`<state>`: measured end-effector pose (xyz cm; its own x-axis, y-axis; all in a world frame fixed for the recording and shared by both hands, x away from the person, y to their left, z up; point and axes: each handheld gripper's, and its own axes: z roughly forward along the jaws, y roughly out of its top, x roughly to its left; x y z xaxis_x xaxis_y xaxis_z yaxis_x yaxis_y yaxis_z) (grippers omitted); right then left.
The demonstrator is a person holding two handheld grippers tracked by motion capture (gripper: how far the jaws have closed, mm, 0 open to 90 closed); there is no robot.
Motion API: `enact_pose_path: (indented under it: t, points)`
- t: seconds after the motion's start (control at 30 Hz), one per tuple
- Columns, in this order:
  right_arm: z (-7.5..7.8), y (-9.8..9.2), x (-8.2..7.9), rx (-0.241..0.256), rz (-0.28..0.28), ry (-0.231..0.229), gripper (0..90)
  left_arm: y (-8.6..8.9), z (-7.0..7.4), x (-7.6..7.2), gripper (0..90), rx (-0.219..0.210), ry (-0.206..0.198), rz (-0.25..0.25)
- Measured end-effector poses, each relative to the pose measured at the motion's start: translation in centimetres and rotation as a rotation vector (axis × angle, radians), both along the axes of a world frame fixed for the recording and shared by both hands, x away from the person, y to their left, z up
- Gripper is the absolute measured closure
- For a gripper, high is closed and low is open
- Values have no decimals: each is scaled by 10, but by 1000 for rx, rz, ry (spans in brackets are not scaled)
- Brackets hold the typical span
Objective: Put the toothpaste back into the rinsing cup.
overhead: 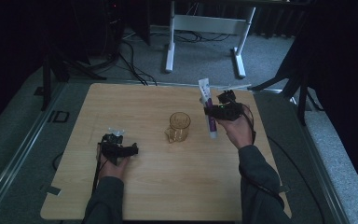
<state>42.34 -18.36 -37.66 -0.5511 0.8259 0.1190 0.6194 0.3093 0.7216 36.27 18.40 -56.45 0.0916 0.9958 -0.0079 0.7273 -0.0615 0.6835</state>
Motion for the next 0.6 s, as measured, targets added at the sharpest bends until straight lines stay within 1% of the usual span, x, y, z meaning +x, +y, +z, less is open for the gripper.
enact_pose_path:
  t: [0.6]
  points:
    - [11,5,4,38,-13,-32,708,0,0,0,15,0,0,0]
